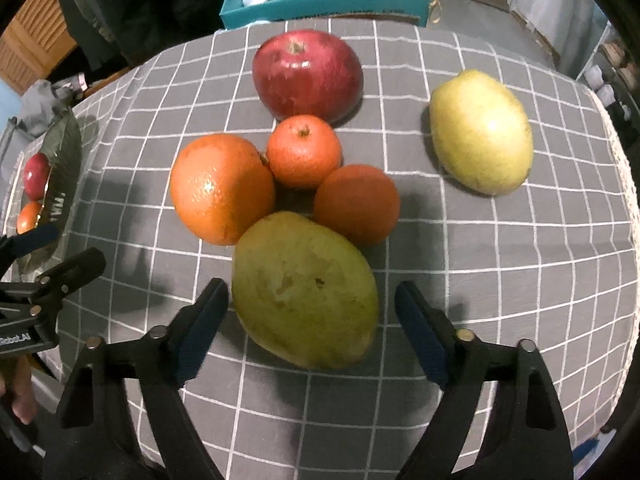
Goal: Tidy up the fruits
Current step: 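Move both grippers down toward the remaining fruit, then grasp the green mango with the right gripper while the left gripper grasps the large orange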
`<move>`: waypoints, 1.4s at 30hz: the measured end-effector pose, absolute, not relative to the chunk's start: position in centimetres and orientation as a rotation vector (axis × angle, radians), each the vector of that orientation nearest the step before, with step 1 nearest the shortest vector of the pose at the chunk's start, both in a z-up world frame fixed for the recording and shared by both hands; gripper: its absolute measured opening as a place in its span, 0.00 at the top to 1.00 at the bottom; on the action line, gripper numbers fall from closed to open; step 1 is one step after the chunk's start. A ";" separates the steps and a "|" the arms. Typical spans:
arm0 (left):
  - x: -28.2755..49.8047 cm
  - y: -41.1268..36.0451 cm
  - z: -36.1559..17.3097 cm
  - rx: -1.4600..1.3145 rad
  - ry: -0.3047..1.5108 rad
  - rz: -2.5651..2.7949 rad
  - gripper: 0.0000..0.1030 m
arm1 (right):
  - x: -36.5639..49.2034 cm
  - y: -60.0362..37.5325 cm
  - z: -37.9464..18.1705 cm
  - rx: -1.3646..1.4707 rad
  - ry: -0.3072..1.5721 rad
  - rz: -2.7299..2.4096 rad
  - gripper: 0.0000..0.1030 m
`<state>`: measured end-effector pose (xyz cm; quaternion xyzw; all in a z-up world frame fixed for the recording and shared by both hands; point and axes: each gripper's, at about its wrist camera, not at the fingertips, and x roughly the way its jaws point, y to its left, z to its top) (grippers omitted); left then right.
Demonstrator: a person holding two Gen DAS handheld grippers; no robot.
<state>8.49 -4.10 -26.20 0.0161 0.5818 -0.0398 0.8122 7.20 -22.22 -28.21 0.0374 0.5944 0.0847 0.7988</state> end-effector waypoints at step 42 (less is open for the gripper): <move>13.2 -13.9 -27.3 0.043 1.244 -0.279 0.01 | 7.6 -31.5 -24.3 0.246 1.084 -0.045 0.31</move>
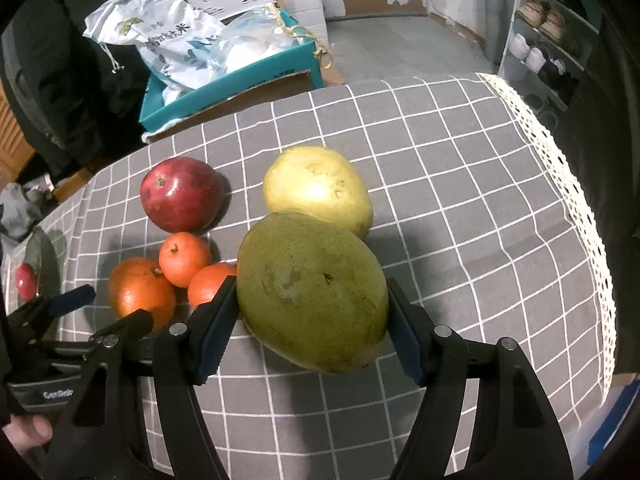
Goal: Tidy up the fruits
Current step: 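Grasp the green mango with the right gripper while the left gripper grasps the large orange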
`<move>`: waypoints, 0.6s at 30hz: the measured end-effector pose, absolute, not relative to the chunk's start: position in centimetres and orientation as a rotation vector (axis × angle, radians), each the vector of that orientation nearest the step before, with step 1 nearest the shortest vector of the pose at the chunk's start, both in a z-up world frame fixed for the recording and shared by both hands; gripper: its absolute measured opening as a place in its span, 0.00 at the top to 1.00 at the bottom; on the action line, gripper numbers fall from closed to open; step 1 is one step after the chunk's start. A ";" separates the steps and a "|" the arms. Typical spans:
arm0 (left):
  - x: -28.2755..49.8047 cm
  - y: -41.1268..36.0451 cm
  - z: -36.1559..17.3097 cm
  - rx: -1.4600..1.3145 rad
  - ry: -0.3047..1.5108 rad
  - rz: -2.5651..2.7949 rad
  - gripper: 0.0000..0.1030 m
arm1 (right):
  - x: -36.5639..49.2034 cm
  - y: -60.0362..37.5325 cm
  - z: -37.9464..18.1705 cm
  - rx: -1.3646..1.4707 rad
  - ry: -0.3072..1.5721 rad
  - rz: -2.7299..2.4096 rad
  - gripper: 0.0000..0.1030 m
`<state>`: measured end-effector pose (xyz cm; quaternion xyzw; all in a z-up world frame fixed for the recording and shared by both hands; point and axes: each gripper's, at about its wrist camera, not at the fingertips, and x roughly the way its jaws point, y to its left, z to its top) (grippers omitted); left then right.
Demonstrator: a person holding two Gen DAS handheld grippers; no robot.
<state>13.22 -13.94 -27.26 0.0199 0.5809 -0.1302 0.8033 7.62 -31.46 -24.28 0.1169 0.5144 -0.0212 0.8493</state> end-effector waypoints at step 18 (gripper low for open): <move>13.5 -14.5 -28.6 -0.029 1.282 -0.363 0.39 | 7.6 -30.9 -24.6 0.200 1.092 -0.040 0.31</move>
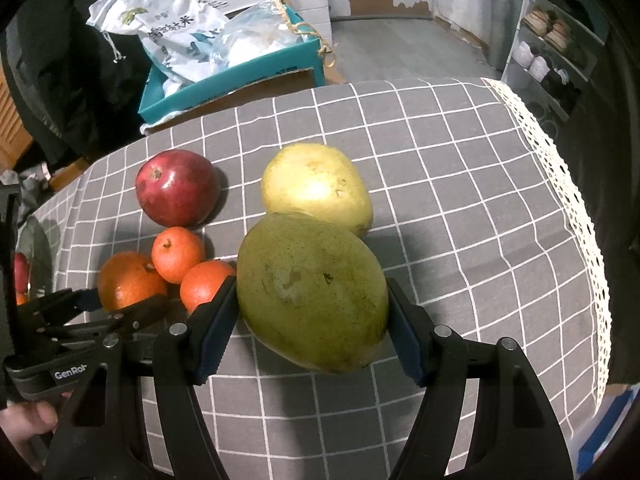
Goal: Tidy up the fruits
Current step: 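Grasp the green mango with the right gripper while the left gripper grasps the large orange, then lift the mango with the right gripper while the left lifts the orange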
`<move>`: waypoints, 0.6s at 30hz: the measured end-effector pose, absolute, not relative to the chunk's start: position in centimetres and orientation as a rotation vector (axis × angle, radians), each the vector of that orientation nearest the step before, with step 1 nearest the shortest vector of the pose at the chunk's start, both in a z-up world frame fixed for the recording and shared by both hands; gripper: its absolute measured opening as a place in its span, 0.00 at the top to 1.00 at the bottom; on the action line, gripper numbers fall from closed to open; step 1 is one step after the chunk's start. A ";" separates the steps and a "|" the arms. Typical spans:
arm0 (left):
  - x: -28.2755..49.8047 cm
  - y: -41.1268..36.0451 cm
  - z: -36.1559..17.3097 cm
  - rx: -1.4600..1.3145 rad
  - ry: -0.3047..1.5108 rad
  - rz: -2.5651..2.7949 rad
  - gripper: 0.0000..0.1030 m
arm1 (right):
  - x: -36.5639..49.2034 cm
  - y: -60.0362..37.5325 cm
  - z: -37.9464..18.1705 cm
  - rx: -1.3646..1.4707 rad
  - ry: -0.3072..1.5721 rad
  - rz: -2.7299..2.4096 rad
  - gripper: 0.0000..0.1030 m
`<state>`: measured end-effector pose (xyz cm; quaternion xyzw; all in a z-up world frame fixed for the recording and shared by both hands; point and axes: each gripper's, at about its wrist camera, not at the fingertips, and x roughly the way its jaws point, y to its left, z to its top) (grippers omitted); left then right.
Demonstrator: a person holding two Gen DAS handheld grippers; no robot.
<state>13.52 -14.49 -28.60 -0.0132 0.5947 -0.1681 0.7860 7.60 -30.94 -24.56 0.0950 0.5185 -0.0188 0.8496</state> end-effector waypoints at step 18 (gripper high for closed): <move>12.7 -11.9 -23.6 -0.050 1.148 -0.304 0.40 | 6.6 -29.0 -21.5 0.106 1.026 -0.023 0.31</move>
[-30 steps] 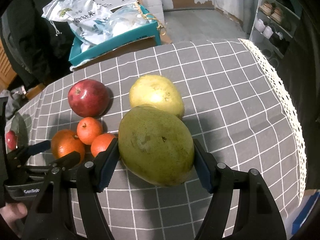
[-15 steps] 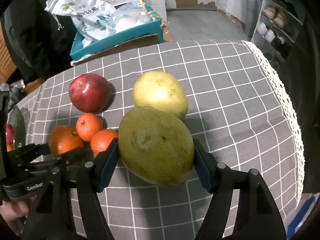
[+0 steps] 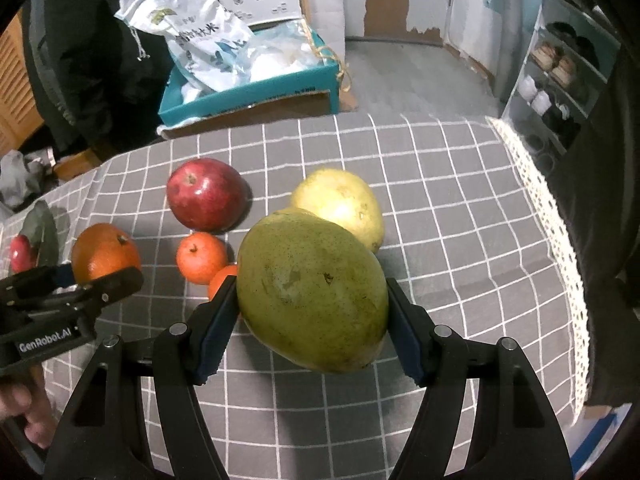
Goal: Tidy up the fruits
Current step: 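Lift the mango with the right gripper while the left lifts the orange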
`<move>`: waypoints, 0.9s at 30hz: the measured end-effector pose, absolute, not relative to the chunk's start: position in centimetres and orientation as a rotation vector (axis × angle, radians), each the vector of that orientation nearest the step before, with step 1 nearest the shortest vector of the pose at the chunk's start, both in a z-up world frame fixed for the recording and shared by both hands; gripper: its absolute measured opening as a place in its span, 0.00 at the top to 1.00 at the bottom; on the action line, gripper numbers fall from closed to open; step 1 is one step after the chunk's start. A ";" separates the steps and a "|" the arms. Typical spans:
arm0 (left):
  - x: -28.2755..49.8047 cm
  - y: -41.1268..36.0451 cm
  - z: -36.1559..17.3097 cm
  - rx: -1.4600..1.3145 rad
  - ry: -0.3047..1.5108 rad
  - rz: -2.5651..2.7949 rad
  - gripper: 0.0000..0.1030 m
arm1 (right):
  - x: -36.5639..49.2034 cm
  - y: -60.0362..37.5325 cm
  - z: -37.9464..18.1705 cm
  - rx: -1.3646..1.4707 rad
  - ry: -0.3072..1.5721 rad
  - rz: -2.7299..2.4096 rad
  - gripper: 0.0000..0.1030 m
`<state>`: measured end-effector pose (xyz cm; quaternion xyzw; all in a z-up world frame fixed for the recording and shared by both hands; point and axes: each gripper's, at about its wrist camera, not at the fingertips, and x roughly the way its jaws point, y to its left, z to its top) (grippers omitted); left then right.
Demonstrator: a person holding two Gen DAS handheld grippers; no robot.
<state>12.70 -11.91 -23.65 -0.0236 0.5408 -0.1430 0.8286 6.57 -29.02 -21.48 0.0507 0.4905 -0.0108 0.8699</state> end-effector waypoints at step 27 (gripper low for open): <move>8.3 -6.8 -13.1 -0.065 0.895 -0.251 0.40 | 4.2 -25.4 -12.5 0.057 0.812 0.052 0.31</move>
